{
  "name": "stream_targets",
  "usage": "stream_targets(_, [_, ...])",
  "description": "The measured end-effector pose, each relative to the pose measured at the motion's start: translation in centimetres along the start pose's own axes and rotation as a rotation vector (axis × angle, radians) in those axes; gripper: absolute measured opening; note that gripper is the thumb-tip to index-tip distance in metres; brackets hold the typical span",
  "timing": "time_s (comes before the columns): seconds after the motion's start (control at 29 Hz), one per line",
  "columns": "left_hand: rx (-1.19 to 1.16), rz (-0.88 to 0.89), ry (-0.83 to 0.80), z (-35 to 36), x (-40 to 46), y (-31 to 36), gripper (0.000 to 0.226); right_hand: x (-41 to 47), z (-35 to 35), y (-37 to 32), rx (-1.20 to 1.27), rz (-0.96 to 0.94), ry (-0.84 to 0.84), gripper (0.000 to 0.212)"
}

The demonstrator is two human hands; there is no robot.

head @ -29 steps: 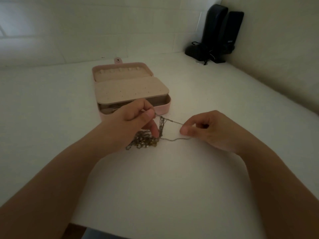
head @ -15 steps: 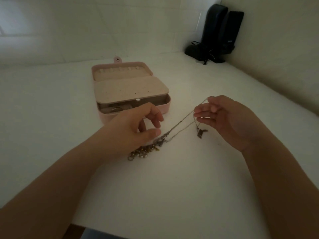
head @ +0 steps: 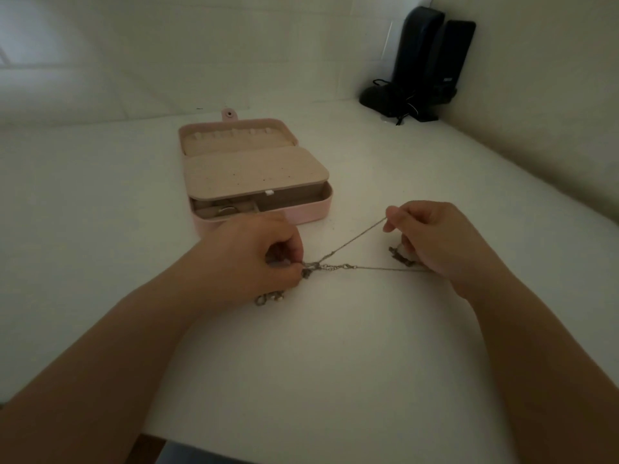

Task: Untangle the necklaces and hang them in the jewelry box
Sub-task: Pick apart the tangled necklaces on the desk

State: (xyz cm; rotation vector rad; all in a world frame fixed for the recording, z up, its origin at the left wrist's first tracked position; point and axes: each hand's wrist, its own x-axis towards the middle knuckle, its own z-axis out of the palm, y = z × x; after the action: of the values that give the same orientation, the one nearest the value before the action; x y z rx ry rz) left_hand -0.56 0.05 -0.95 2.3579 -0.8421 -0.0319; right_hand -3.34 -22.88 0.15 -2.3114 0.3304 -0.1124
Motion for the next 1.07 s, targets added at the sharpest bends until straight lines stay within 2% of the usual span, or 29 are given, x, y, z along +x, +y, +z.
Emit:
stream_targets(0.14, [-0.211, -0.072, -0.003, -0.5, -0.2, 0.4, 0.017, 0.2, -0.1, 0.4, -0.108, 0.003, 0.077, 0.027])
stream_targets(0.28, [-0.289, -0.09, -0.008, -0.6, -0.3, 0.7, 0.012, 0.5, -0.3, 0.8, -0.197, -0.028, 0.074, 0.018])
stream_targets(0.38, [-0.354, -0.113, -0.008, -0.4, -0.2, 0.7, 0.011, 0.6, -0.3, 1.2, -0.33, -0.082, 0.137, 0.021])
stream_targets(0.45, [-0.401, -0.137, 0.013, -0.3, -0.2, 0.6, 0.012, 0.3, 0.1, 0.8, -0.336, -0.171, 0.171, 0.017])
stream_targets(0.48, [-0.408, -0.14, 0.025, -0.3, -0.1, 0.6, 0.012, 0.0, 0.3, 0.3, -0.289, -0.229, 0.14, 0.012])
stream_targets(0.55, [-0.408, -0.141, 0.038, -0.2, -0.1, 0.7, 0.013, -0.8, 1.1, -0.8, -0.21, -0.331, -0.05, 0.005])
stream_targets(0.66, [-0.322, -0.117, 0.039, 0.0, 0.0, 0.7, 0.016, -1.5, 2.0, -1.5, -0.255, -0.438, -0.287, 0.009])
stream_targets(0.76, [-0.12, -0.029, 0.016, 0.1, 0.0, 0.6, 0.028, -1.3, 2.0, -1.6, -0.303, -0.456, -0.3, 0.001])
stream_targets(0.9, [0.062, 0.025, -0.018, 0.0, 0.3, 0.0, 0.031, -1.1, 0.6, -1.1, -0.373, -0.38, -0.337, 0.009])
stream_targets(0.97, [0.102, 0.033, -0.011, 0.1, 0.2, -0.2, 0.026, -1.3, -0.5, -0.8, -0.363, -0.329, -0.391, 0.009])
stream_targets(1.03, [0.114, 0.044, -0.009, 0.3, 0.1, -0.2, 0.009, -1.5, -1.0, -0.8, -0.341, -0.282, -0.453, 0.011])
stream_targets(1.07, [0.118, 0.045, -0.01, 0.4, 0.0, -0.1, 0.009, -1.6, -1.0, -0.8, -0.319, -0.272, -0.456, 0.015])
